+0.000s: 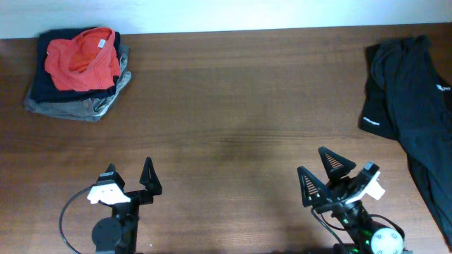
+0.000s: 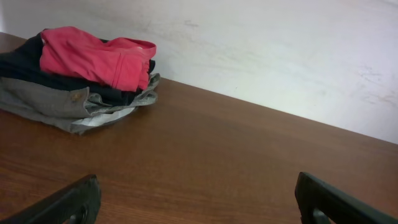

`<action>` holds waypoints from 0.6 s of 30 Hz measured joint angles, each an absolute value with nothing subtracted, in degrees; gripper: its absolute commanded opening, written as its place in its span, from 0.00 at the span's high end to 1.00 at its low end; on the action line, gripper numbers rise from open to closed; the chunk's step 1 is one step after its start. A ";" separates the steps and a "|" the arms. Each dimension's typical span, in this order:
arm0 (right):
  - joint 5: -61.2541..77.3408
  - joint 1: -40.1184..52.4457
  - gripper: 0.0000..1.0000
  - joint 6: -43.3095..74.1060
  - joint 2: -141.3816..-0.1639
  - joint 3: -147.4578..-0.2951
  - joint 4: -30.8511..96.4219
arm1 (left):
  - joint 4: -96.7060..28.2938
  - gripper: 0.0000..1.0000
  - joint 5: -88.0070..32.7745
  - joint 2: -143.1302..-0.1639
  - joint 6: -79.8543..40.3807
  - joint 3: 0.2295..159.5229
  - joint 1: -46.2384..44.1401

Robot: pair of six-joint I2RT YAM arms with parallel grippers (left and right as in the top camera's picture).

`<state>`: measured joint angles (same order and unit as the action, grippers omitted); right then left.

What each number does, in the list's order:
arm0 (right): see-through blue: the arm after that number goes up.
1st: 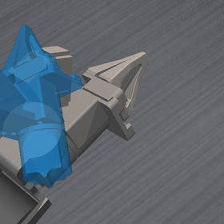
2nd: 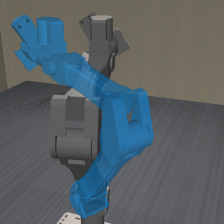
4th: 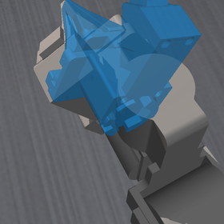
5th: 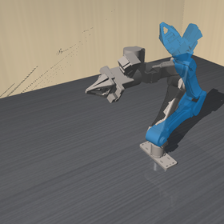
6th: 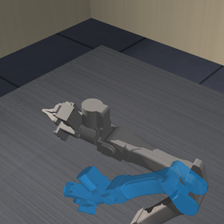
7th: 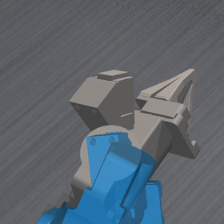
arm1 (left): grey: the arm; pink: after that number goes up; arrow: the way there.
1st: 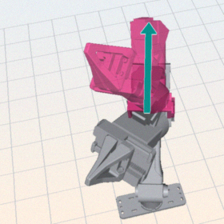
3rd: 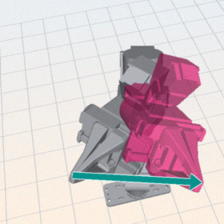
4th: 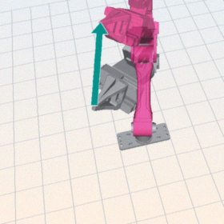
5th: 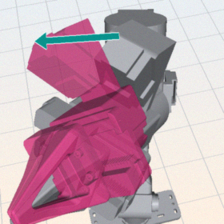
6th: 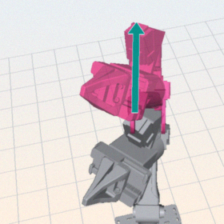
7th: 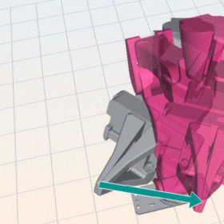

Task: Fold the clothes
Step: 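Open the right gripper and move it toward the black clothes pile at right, then grasp the dark green T-shirt from the right pile with the right gripper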

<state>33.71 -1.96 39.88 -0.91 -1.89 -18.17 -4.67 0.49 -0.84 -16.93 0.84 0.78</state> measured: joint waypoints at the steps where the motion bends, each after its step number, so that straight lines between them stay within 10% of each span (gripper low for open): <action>1: 33.32 -1.96 0.01 39.81 -0.97 -2.79 -17.58 | -4.67 0.01 0.49 -0.84 -16.93 0.84 0.78; 18: -2.09 -2.52 0.01 16.40 -57.54 -64.01 28.97 | -4.71 0.01 0.51 -0.84 -16.93 0.84 0.78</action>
